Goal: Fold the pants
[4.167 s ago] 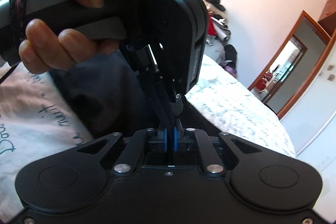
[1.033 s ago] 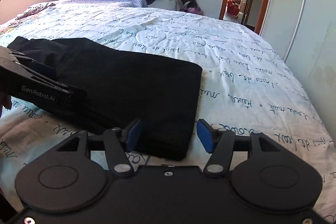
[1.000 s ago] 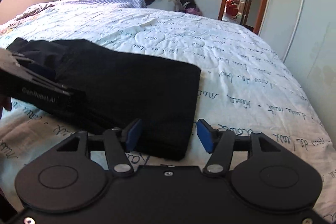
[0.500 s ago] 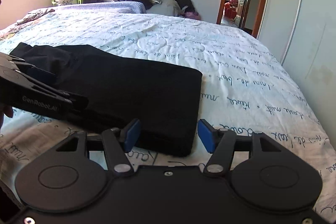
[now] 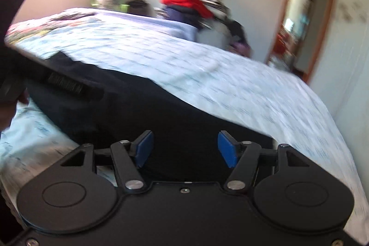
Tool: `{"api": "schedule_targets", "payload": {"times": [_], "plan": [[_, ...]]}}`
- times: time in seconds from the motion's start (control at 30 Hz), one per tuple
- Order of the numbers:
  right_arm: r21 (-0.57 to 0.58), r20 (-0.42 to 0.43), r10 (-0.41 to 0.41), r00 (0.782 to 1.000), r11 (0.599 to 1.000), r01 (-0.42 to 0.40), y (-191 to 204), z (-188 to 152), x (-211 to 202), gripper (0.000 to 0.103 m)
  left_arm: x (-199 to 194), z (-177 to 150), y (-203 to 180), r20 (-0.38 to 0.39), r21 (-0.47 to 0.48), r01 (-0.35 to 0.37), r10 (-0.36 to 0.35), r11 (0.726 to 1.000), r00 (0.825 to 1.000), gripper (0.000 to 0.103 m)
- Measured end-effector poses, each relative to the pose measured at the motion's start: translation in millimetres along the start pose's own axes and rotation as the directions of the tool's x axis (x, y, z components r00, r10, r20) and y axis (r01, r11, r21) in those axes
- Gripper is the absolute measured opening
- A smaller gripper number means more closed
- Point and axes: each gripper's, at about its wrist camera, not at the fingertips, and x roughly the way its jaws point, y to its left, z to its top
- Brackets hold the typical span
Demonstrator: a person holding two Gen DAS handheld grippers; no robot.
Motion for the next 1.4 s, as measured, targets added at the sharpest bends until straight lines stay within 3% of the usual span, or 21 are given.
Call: {"api": "schedule_targets", "payload": {"times": [0.13, 0.3, 0.47, 0.57, 0.63, 0.7, 0.77, 0.9, 1.1, 1.2, 1.27, 1.4], "plan": [[-0.092, 0.009, 0.069, 0.998, 0.993, -0.068, 40.7, 18.0, 19.1, 0.063, -3.1, 7.1, 66.3, -0.007, -0.117, -0.098, 0.098, 0.988, 0.995, 0.087], [-0.218, 0.021, 0.199, 0.980, 0.957, -0.190, 94.4, 34.7, 30.8, 0.060, -9.5, 3.0, 138.2, -0.026, -0.213, -0.254, 0.255, 0.943, 0.967, 0.087], [-0.391, 0.039, 0.233, 0.972, 0.898, -0.200, 154.0, 44.0, 32.6, 0.055, -18.5, -7.1, 199.6, -0.074, -0.331, -0.294, 0.286, 0.897, 0.956, 0.087], [-0.496, 0.062, 0.270, 0.961, 0.844, -0.205, 187.0, 49.1, 33.2, 0.053, -25.4, -15.2, 224.7, -0.089, -0.401, -0.274, 0.260, 0.874, 0.961, 0.087], [-0.598, 0.088, 0.283, 0.955, 0.782, -0.176, 211.5, 50.1, 33.4, 0.052, -27.4, -19.9, 237.7, -0.091, -0.459, -0.255, 0.241, 0.851, 0.966, 0.087], [-0.683, 0.127, 0.278, 0.952, 0.721, -0.119, 235.6, 49.7, 35.2, 0.052, -25.4, -22.1, 249.9, -0.098, -0.517, -0.219, 0.197, 0.828, 0.975, 0.087], [-0.727, 0.124, 0.292, 0.948, 0.677, -0.113, 255.4, 52.3, 42.0, 0.050, -23.3, -24.1, 260.3, -0.097, -0.567, -0.173, 0.143, 0.805, 0.985, 0.087], [-0.760, 0.073, 0.277, 0.958, 0.637, -0.126, 278.6, 55.9, 64.5, 0.043, -23.8, -29.1, 272.9, -0.083, -0.632, -0.097, 0.056, 0.769, 0.995, 0.087], [-0.814, 0.047, 0.223, 0.974, 0.573, -0.092, 293.2, 47.9, 75.9, 0.043, -15.9, -29.7, 280.7, -0.076, -0.647, -0.055, 0.008, 0.761, 0.997, 0.088], [-0.841, 0.066, 0.214, 0.975, 0.537, -0.061, 301.2, 43.6, 73.9, 0.032, -6.6, -28.1, 285.2, -0.076, -0.664, -0.013, -0.050, 0.747, 0.996, 0.088], [-0.844, 0.068, 0.211, 0.975, 0.534, -0.057, 303.6, 43.7, 74.1, 0.020, -0.9, -28.1, 287.0, -0.073, -0.679, 0.021, -0.097, 0.734, 0.993, 0.090], [-0.812, 0.092, 0.226, 0.970, 0.581, -0.059, 296.3, 49.7, 69.6, 0.012, 8.2, -31.9, 290.3, -0.055, -0.728, 0.098, -0.200, 0.679, 0.978, 0.094]]}}
